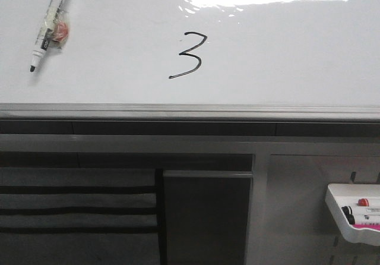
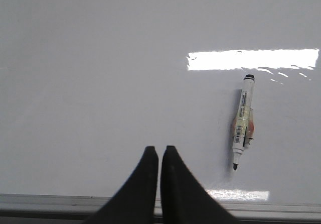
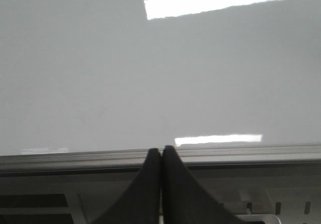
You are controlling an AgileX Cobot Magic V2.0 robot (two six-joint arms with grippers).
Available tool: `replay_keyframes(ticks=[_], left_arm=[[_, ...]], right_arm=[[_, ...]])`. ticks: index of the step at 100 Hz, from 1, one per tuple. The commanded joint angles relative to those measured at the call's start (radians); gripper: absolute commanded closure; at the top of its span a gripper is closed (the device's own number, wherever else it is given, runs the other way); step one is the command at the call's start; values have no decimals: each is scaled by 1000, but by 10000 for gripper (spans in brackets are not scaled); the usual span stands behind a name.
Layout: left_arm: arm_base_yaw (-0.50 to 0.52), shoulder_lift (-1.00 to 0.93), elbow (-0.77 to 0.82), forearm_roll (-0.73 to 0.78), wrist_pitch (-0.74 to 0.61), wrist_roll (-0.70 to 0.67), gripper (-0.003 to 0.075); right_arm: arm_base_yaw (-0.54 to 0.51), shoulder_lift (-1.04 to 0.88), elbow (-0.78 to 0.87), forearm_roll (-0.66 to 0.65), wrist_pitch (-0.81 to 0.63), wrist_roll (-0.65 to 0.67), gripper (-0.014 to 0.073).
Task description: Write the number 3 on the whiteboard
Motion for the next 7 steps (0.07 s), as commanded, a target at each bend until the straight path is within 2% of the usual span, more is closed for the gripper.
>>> replay_keyframes(ticks=[1,7], left_arm=[[-2,-26,7,-9,-86,0,741],[-2,-26,7,-9,-86,0,741]], right_arm=[[-9,-17,26,-13,-79,-2,663],[-9,-17,26,-13,-79,-2,663]])
